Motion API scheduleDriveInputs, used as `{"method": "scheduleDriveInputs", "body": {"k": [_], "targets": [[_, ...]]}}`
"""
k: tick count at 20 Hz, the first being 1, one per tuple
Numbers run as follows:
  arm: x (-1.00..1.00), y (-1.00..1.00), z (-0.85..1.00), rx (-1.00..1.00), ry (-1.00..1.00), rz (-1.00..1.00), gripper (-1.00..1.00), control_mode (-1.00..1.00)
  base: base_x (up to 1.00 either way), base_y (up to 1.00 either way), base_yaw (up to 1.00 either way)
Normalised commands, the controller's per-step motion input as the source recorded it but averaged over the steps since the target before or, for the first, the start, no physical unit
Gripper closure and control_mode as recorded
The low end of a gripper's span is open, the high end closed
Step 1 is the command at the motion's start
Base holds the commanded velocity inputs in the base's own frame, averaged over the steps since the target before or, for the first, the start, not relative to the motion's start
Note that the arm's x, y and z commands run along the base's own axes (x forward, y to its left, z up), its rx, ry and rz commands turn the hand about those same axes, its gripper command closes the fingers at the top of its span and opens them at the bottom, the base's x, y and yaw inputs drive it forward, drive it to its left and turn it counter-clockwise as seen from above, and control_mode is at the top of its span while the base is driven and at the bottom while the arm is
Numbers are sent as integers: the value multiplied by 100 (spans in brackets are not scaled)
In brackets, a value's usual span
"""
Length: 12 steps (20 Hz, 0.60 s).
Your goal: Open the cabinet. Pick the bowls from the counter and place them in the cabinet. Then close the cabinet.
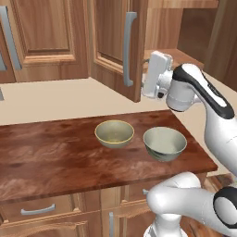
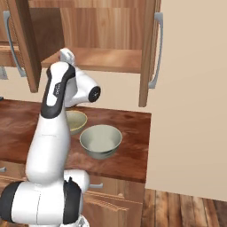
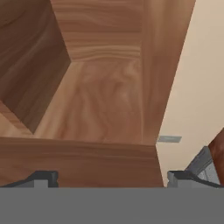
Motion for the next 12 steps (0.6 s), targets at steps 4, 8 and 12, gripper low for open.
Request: {"method": "scheduleDriveInputs", "body": {"k": [4,8,12], "targets": [[48,22,0,0,0,18,-100,-100,0,0,0],[48,19,0,0,0,20,-100,-100,0,0,0],[5,38,0,0,0,21,-100,-100,0,0,0]]}}
